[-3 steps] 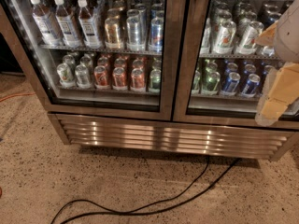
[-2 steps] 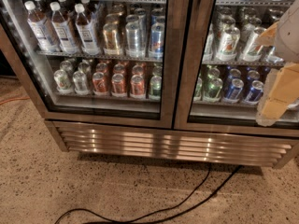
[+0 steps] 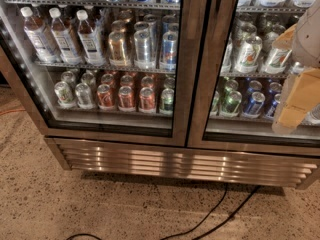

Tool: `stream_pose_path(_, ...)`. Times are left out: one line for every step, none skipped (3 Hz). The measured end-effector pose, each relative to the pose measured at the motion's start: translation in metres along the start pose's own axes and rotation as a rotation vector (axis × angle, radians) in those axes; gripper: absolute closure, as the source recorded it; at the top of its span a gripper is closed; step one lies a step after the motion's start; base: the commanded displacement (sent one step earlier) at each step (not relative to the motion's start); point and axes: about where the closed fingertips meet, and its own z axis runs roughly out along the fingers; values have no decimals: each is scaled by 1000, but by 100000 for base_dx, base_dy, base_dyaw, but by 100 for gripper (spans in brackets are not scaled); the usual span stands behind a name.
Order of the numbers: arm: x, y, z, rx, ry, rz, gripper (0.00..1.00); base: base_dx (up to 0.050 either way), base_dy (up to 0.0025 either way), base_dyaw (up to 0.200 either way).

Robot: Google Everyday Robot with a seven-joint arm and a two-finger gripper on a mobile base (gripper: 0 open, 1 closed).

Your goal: Open left fridge door

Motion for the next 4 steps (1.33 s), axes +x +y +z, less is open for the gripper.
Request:
stream_pose_path(-12, 3, 16, -54, -92, -4, 0, 0, 0, 0)
stream_pose_path(-31, -2, 61, -161, -309, -34, 0, 0, 0, 0)
stream_pose_path(-63, 4, 79, -278, -537, -53, 0, 0, 0, 0)
stream_pose_path(-92, 12, 75, -368, -726, -56, 0, 0, 0, 0)
